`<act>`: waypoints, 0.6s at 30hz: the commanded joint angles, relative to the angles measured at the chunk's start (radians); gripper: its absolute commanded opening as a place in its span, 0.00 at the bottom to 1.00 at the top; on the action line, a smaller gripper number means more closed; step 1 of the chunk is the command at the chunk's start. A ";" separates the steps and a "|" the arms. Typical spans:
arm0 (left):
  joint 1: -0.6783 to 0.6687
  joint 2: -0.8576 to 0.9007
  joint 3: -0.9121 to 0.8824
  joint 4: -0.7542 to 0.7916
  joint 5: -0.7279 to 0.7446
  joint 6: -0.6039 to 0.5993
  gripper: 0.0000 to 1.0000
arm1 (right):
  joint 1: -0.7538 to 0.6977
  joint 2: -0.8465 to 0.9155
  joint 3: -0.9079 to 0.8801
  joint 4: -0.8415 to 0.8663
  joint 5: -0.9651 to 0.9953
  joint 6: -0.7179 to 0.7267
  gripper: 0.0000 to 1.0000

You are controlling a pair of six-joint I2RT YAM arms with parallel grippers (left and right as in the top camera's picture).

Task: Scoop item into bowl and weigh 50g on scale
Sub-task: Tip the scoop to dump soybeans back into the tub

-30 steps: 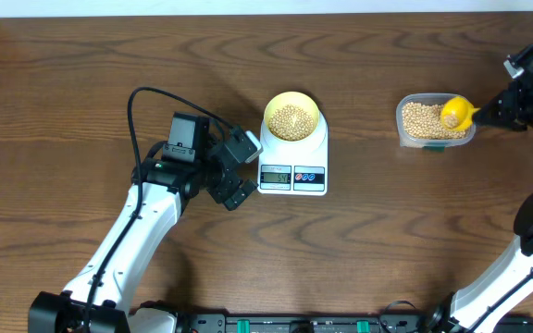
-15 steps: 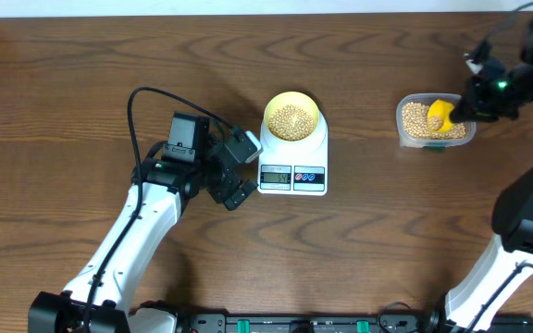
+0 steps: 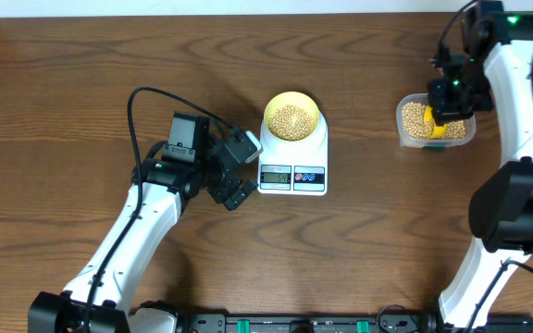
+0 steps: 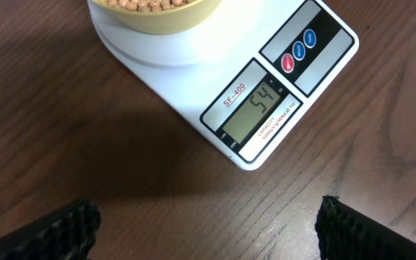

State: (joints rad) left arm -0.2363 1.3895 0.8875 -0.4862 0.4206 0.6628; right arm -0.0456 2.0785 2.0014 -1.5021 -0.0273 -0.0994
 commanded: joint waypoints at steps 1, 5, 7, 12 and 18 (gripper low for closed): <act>0.005 -0.013 0.001 0.000 0.013 0.014 0.98 | 0.036 -0.059 0.000 -0.002 0.124 0.073 0.02; 0.005 -0.013 0.001 0.000 0.013 0.014 0.98 | 0.080 -0.093 0.000 0.006 0.220 0.107 0.02; 0.005 -0.013 0.001 0.000 0.013 0.014 0.97 | 0.101 -0.102 0.000 0.013 0.248 0.106 0.01; 0.005 -0.013 0.001 0.000 0.013 0.014 0.98 | 0.139 -0.103 -0.001 0.012 0.257 0.106 0.01; 0.005 -0.013 0.001 0.000 0.013 0.014 0.98 | 0.145 -0.103 -0.001 0.008 0.267 0.106 0.01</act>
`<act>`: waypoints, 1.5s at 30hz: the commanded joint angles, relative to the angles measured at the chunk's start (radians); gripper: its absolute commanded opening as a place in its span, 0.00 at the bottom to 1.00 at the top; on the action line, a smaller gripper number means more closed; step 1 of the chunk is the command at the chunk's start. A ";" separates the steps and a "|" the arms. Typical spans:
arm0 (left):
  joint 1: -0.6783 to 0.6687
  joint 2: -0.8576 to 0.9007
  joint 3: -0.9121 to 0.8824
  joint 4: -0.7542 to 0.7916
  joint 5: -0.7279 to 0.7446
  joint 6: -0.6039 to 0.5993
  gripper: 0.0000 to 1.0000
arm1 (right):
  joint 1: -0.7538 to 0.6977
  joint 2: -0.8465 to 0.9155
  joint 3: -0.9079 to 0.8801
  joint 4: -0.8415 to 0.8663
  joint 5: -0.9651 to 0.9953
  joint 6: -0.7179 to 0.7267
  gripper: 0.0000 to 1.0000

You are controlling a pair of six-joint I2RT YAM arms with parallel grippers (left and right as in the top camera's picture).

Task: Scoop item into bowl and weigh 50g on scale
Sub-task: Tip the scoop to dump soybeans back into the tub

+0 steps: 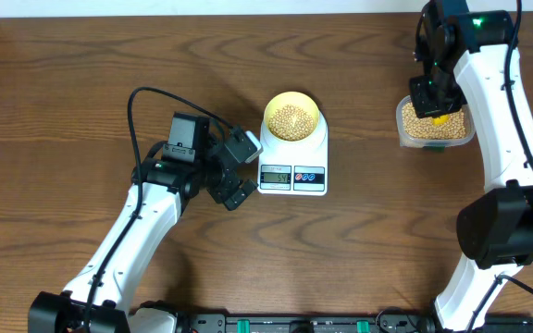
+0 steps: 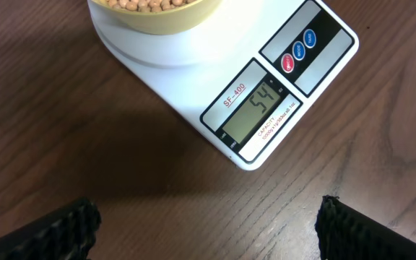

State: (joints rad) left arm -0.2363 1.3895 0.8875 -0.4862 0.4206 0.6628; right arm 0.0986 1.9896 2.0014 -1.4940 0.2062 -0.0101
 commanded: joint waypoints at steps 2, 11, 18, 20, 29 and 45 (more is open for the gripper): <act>0.005 -0.013 0.001 0.000 0.013 0.014 0.97 | 0.000 -0.014 0.000 -0.001 0.039 0.017 0.01; 0.005 -0.013 0.001 0.000 0.013 0.014 0.97 | -0.006 -0.014 -0.001 0.003 -0.055 -0.025 0.01; 0.005 -0.013 0.001 0.000 0.013 0.014 0.97 | -0.014 -0.014 0.000 0.014 -0.146 -0.100 0.01; 0.005 -0.013 0.001 0.000 0.013 0.014 0.98 | -0.016 -0.014 0.000 0.014 -0.160 -0.100 0.01; 0.005 -0.013 0.001 0.000 0.013 0.014 0.98 | -0.047 -0.015 0.007 0.017 -0.256 -0.100 0.01; 0.005 -0.013 0.001 0.000 0.013 0.014 0.98 | -0.054 -0.017 0.024 0.037 -0.432 -0.121 0.01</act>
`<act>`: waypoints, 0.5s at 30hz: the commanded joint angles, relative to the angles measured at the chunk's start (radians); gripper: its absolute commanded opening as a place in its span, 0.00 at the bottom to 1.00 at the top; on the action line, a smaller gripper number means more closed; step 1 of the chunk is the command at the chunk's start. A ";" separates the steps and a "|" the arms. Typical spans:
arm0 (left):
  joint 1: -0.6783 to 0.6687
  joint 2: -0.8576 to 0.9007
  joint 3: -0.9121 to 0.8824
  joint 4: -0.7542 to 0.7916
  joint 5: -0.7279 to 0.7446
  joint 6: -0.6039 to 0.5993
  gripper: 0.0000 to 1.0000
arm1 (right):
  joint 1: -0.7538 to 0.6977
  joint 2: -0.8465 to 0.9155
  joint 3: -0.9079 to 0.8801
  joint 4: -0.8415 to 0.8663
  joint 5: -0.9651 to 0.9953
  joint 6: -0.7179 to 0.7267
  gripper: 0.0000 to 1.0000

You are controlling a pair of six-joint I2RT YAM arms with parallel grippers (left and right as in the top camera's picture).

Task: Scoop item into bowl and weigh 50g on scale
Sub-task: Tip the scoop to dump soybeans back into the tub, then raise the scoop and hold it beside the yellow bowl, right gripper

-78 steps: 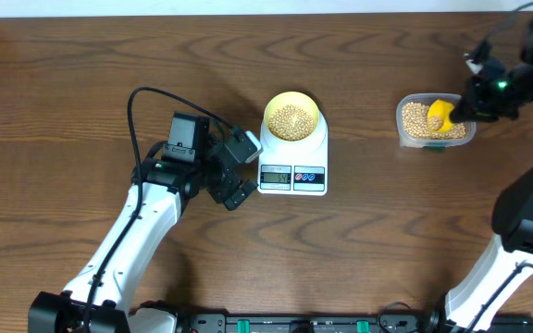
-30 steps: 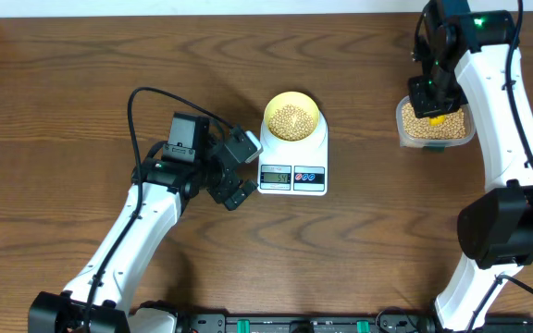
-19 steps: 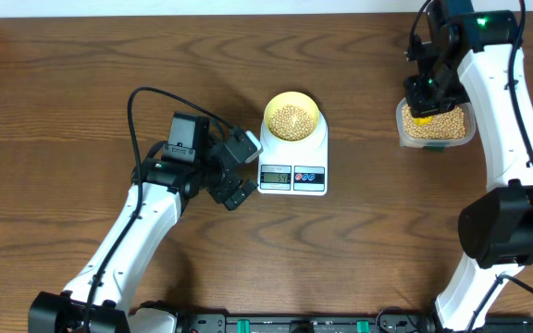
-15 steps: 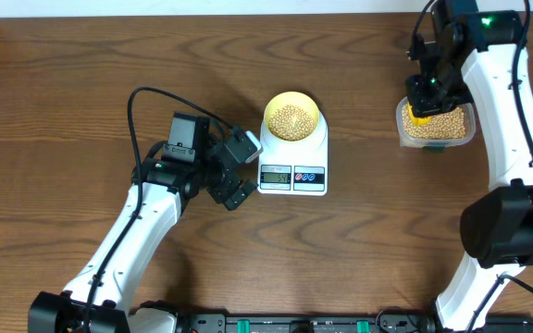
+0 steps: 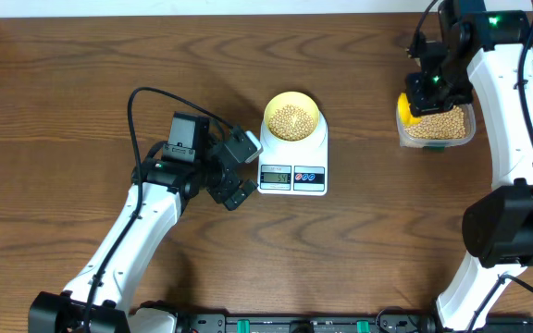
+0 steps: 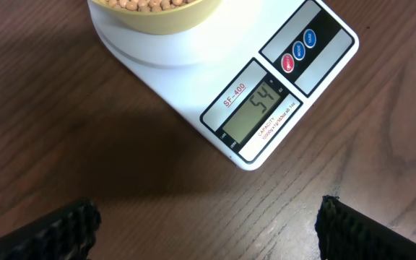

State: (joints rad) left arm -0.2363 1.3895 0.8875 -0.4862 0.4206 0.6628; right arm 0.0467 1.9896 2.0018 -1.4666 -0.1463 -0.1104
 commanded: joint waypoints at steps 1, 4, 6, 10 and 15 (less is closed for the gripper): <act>0.005 -0.013 0.001 0.000 0.013 0.014 0.98 | -0.002 -0.017 0.028 0.018 -0.106 -0.029 0.01; 0.005 -0.013 0.001 0.000 0.013 0.014 0.98 | 0.001 -0.017 0.037 0.057 -0.182 -0.035 0.01; 0.005 -0.013 0.001 0.000 0.013 0.014 0.98 | 0.009 -0.017 0.037 0.097 -0.250 -0.037 0.01; 0.005 -0.013 0.001 0.000 0.013 0.014 0.98 | 0.042 -0.017 0.037 0.165 -0.301 -0.037 0.01; 0.005 -0.013 0.001 0.000 0.013 0.014 0.98 | 0.088 -0.017 0.037 0.232 -0.341 -0.016 0.01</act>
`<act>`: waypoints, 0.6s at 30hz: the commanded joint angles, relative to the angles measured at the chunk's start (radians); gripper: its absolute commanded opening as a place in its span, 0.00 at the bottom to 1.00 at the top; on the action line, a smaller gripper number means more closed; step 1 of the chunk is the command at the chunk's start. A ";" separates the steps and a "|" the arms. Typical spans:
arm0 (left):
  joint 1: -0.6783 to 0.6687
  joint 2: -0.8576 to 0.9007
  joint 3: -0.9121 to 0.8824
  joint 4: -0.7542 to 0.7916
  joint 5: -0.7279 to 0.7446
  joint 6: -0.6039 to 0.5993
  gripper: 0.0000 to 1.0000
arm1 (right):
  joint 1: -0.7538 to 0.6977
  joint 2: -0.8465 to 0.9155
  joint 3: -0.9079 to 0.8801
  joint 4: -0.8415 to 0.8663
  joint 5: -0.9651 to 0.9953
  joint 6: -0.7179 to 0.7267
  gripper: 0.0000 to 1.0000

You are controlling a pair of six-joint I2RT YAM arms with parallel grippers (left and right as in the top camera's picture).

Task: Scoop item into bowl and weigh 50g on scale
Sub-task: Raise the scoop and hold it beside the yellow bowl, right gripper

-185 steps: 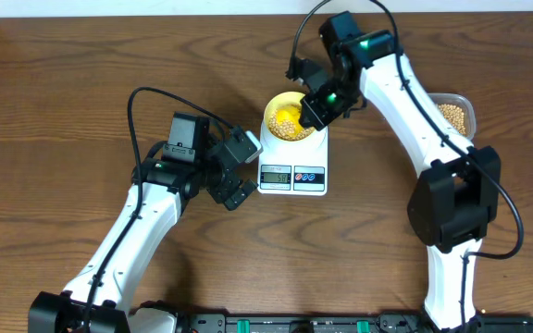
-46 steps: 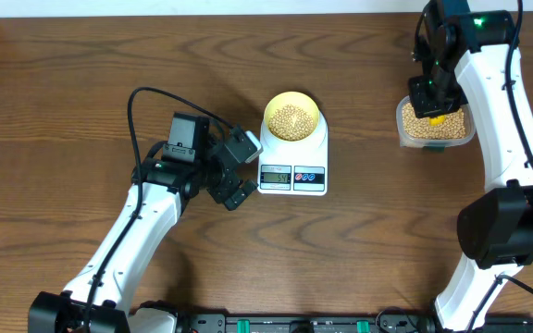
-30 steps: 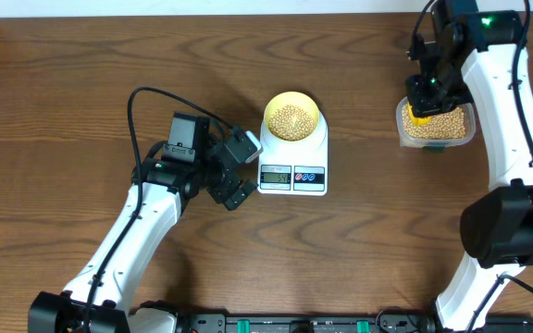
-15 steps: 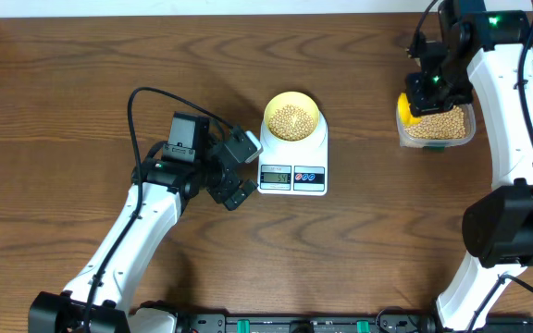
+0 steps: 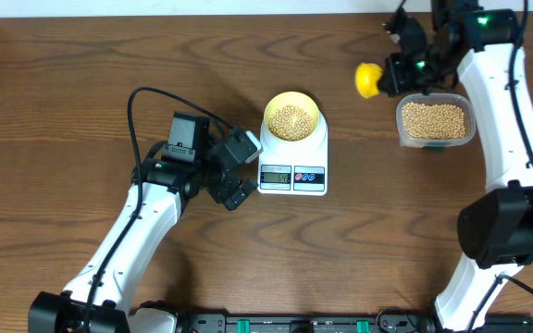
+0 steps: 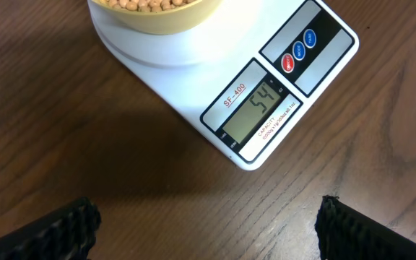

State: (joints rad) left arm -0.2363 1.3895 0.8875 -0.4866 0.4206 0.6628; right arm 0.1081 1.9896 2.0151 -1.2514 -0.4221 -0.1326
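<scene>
A yellow bowl (image 5: pixel 292 118) of beans sits on the white scale (image 5: pixel 292 159). The display (image 6: pixel 257 112) of the scale (image 6: pixel 193 65) reads 54 in the left wrist view, where the bowl (image 6: pixel 157 13) shows at the top edge. My left gripper (image 5: pixel 240 172) rests open on the table just left of the scale, and its fingertips (image 6: pixel 56 227) frame only bare wood. My right gripper (image 5: pixel 403 72) is shut on a yellow scoop (image 5: pixel 368 80), held in the air left of the bean container (image 5: pixel 435 122), between it and the bowl. What is in the scoop cannot be seen.
The clear container of beans stands at the back right. A black cable (image 5: pixel 142 102) loops behind the left arm. The right arm (image 5: pixel 512 139) runs down the right edge of the table.
My right gripper has come out of the bean container with the yellow scoop and now holds it left of the container, nearer the bowl. The left arm and the reading of 54 are unchanged.
My right gripper held the yellow scoop down in the bean container at each earlier moment, shifting within it. Now the scoop is out and left of the container. The left gripper stayed open by the scale, which read 54 throughout.
</scene>
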 commanded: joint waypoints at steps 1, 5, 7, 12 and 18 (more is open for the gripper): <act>0.005 -0.013 0.001 0.000 0.013 0.014 0.98 | 0.037 -0.017 0.023 0.030 -0.071 0.008 0.01; 0.005 -0.013 0.001 0.000 0.013 0.014 0.98 | 0.077 -0.016 0.023 0.064 -0.085 0.009 0.01; 0.005 -0.013 0.001 0.000 0.013 0.014 0.98 | 0.094 -0.016 0.023 0.070 -0.085 0.008 0.01; 0.005 -0.013 0.001 0.000 0.013 0.014 0.98 | 0.120 -0.013 0.023 0.074 -0.081 0.008 0.01; 0.005 -0.013 0.001 0.000 0.013 0.014 0.98 | 0.126 -0.013 0.023 0.074 -0.082 0.008 0.01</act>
State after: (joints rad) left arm -0.2363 1.3895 0.8875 -0.4862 0.4206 0.6628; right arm 0.2298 1.9892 2.0151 -1.1805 -0.4835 -0.1314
